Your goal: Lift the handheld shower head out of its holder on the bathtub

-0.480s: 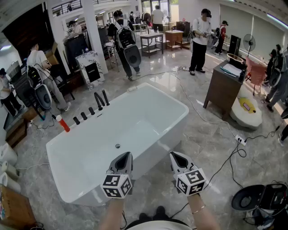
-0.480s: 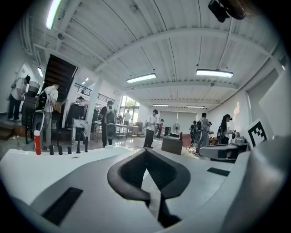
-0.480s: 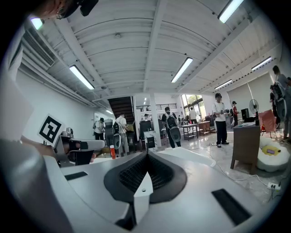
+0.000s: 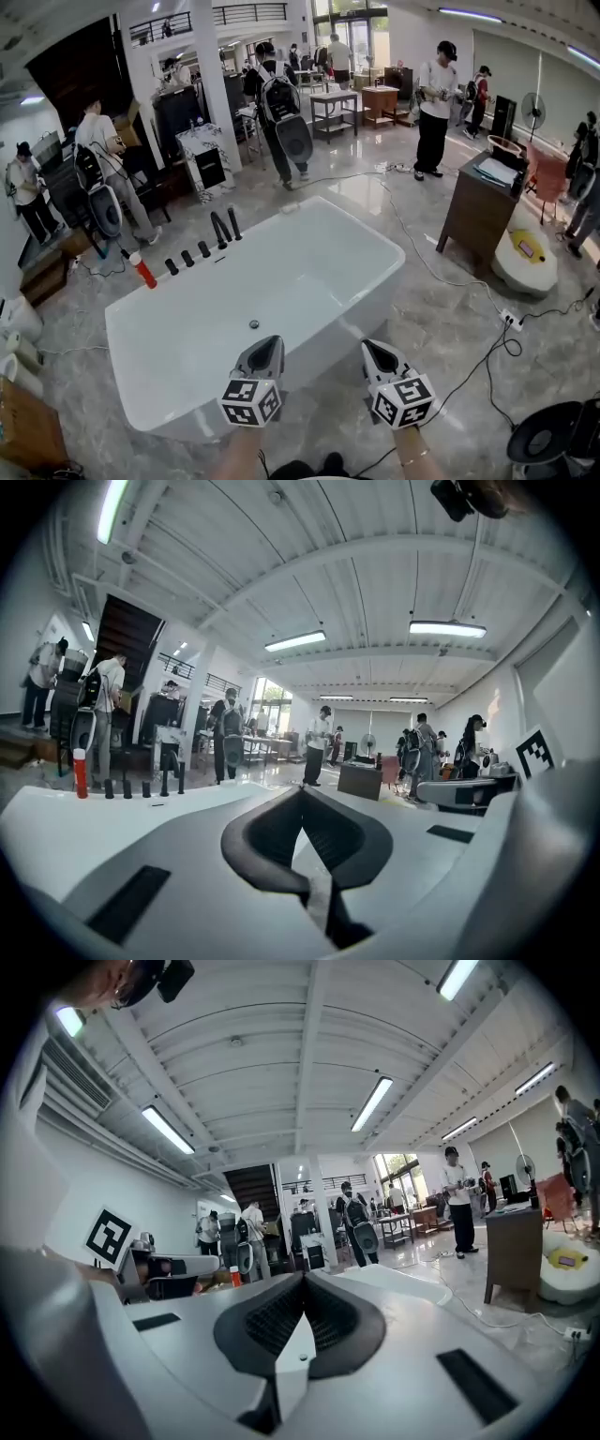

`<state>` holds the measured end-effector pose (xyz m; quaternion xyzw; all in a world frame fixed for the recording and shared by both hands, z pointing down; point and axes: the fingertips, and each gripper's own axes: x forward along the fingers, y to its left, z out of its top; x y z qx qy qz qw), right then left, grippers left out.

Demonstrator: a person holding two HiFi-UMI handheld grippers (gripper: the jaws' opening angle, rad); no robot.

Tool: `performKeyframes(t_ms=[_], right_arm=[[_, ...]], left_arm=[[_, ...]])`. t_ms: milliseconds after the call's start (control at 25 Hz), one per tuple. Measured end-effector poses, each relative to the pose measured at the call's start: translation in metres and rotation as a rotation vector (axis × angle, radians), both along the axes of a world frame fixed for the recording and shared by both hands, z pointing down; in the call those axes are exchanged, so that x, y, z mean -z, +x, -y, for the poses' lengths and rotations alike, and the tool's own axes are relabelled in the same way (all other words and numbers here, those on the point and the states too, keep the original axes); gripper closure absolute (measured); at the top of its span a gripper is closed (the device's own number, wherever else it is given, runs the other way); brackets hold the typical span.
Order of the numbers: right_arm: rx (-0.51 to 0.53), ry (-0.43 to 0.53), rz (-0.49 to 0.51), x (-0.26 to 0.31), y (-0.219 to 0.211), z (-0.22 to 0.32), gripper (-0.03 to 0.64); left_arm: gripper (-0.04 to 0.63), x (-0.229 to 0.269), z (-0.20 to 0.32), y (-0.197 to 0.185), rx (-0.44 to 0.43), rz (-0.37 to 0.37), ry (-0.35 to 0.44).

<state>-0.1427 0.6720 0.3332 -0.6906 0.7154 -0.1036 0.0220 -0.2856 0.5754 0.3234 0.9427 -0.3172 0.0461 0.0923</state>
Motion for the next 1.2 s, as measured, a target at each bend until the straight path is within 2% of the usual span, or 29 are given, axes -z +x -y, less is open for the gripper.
performKeyframes(t_ms=[280, 560, 880, 960, 1200], right_arm=[[0.022, 0.006, 0.019, -0.009, 0.019, 0.018, 0.612], [0.023, 0.005, 0.026, -0.017, 0.045, 0.07, 0.612], [0.028, -0.026, 0.042, -0.039, 0.074, 0.194, 0.611], [0.038, -0.035, 0.044, -0.043, 0.083, 0.237, 0.612], [0.073, -0.064, 0.041, -0.047, 0.1, 0.368, 0.611]], left_arm=[[0.577, -0.011, 0.02, 0.016, 0.033, 0.017, 0.005], [0.577, -0.019, 0.083, 0.032, 0.074, 0.031, 0.018], [0.568, -0.044, 0.22, 0.051, 0.104, 0.021, -0.011], [0.531, -0.048, 0.264, 0.059, 0.119, 0.012, -0.018], [0.48, -0.053, 0.393, 0.077, 0.154, 0.017, -0.04]])
